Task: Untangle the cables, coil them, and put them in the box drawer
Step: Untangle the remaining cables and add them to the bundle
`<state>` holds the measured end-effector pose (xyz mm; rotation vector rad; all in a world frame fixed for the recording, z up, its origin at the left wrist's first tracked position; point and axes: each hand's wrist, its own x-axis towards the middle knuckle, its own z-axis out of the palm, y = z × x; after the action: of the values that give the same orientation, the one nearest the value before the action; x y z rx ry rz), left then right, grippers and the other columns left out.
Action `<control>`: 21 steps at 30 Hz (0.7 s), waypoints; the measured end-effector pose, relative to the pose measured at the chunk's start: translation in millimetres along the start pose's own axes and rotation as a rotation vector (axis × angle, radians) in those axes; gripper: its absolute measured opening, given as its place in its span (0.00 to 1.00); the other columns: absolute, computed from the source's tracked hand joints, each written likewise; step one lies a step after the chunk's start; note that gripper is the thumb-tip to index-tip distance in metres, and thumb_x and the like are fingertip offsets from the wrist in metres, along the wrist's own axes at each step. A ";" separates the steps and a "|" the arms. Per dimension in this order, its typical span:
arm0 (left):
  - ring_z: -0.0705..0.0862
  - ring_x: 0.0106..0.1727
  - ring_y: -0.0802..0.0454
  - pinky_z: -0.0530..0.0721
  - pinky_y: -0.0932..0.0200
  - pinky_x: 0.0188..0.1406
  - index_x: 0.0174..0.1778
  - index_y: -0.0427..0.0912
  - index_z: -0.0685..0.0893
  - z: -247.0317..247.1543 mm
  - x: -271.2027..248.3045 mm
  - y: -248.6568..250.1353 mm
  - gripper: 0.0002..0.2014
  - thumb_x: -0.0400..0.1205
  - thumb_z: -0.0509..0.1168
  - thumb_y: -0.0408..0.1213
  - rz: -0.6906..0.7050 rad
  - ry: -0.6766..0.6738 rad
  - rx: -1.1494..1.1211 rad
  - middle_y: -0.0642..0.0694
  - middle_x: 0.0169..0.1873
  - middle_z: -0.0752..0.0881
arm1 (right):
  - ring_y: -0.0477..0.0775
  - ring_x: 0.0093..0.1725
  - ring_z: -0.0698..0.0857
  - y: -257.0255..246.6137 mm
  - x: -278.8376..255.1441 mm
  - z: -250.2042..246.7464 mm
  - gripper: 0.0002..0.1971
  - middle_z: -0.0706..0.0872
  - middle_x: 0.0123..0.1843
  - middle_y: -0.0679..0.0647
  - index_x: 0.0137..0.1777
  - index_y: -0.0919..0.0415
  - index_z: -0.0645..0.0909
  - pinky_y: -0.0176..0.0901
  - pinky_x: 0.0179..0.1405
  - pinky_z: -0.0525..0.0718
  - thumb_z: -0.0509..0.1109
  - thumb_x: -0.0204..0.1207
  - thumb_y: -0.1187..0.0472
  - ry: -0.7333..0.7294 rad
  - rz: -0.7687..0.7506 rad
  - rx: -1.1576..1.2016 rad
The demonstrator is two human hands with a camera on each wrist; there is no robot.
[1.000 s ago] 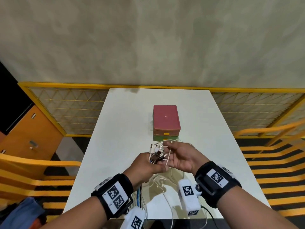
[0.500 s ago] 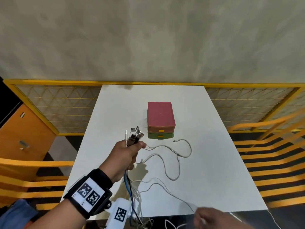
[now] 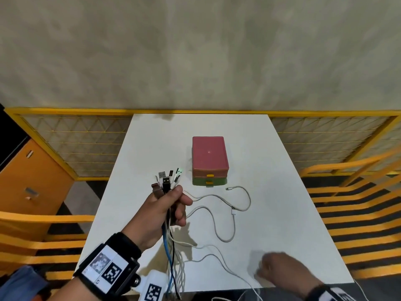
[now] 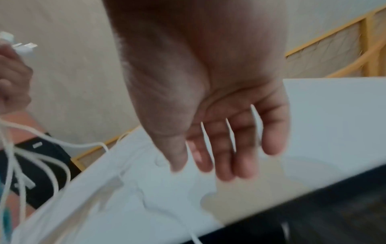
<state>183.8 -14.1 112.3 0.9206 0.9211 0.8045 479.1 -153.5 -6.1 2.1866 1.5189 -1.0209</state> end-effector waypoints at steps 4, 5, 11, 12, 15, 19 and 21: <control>0.82 0.27 0.42 0.84 0.53 0.28 0.35 0.36 0.89 -0.3 -3.5 -1.8 0.18 0.82 0.66 0.47 0.013 -0.025 -0.077 0.40 0.24 0.80 | 0.56 0.49 0.86 -53.8 52.0 -35.9 0.20 0.86 0.44 0.50 0.36 0.52 0.75 0.44 0.41 0.77 0.62 0.74 0.35 0.225 -0.051 0.072; 0.85 0.30 0.41 0.86 0.52 0.30 0.37 0.36 0.89 -0.8 -3.1 -2.2 0.17 0.82 0.66 0.47 0.019 -0.024 -0.081 0.39 0.26 0.82 | 0.57 0.51 0.86 -64.0 61.6 -37.4 0.19 0.87 0.48 0.52 0.40 0.52 0.77 0.44 0.42 0.78 0.62 0.73 0.35 0.238 -0.021 0.111; 0.91 0.52 0.39 0.89 0.45 0.51 0.51 0.34 0.88 -4.2 3.2 -2.6 0.16 0.78 0.64 0.43 0.049 -0.013 -0.088 0.38 0.42 0.90 | 0.57 0.60 0.85 -85.5 100.6 -20.4 0.17 0.86 0.61 0.55 0.58 0.57 0.80 0.44 0.55 0.82 0.67 0.75 0.48 0.180 0.068 0.201; 0.91 0.54 0.39 0.89 0.44 0.54 0.53 0.34 0.88 -3.4 4.9 -2.6 0.17 0.78 0.65 0.43 0.048 -0.015 -0.084 0.38 0.44 0.91 | 0.58 0.60 0.85 -82.3 105.7 -16.6 0.14 0.86 0.61 0.56 0.55 0.57 0.80 0.43 0.53 0.81 0.67 0.75 0.51 0.190 0.079 0.225; 0.90 0.60 0.38 0.85 0.41 0.61 0.56 0.35 0.87 2.6 11.6 -4.0 0.15 0.82 0.63 0.42 0.028 0.003 -0.061 0.37 0.50 0.92 | 0.58 0.54 0.86 -76.6 110.3 -13.0 0.05 0.87 0.57 0.58 0.45 0.59 0.76 0.40 0.45 0.79 0.65 0.74 0.57 0.223 0.101 0.262; 0.90 0.61 0.43 0.83 0.40 0.66 0.60 0.37 0.87 14.9 22.8 -9.0 0.15 0.89 0.58 0.40 -0.010 0.035 0.000 0.36 0.56 0.91 | 0.55 0.39 0.82 -83.1 99.9 -16.3 0.08 0.87 0.40 0.55 0.34 0.59 0.75 0.41 0.35 0.78 0.66 0.74 0.60 0.288 0.062 0.449; 0.91 0.60 0.46 0.83 0.42 0.66 0.59 0.38 0.87 21.7 28.5 -11.5 0.14 0.89 0.59 0.42 -0.032 0.051 0.031 0.38 0.56 0.92 | 0.56 0.34 0.82 -95.5 83.9 -26.9 0.07 0.86 0.33 0.55 0.33 0.61 0.76 0.48 0.36 0.83 0.68 0.72 0.62 0.388 -0.022 0.793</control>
<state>216.5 -0.2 100.0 0.9131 0.9928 0.7915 419.5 -40.7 -30.3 3.0560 1.4319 -1.4533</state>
